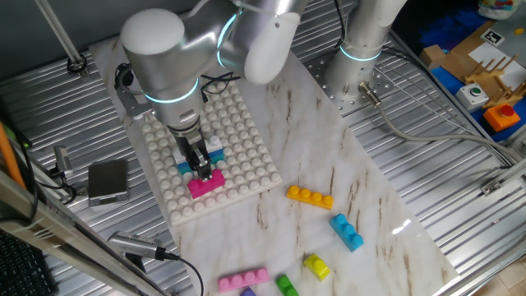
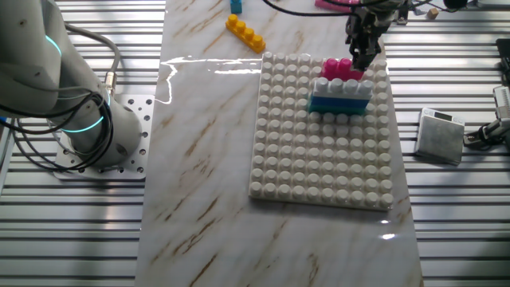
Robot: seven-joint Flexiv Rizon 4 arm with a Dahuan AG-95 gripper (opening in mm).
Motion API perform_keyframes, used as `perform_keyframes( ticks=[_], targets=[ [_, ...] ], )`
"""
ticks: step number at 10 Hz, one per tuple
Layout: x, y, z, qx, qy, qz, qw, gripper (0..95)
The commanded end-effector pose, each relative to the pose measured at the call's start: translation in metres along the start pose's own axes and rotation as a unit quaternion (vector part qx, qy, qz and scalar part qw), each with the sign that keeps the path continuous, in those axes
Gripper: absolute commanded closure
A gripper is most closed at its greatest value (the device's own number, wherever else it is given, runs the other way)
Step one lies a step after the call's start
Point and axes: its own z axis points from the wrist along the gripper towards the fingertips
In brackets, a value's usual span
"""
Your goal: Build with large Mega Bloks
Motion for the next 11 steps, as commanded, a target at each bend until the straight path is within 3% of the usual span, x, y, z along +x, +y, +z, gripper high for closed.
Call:
perform_keyframes(
  ticks=[1,5,11],
  targets=[
    [-0.0006,0.0010,-0.0002,0.001,0.006,-0.006,1.0000,57.0],
    [-0.0002,0.0027,0.0000,0.007,0.011,-0.015,0.9998,57.0],
    [0.0002,0.0025,0.0001,0.006,0.032,-0.010,0.9994,57.0]
  ],
)
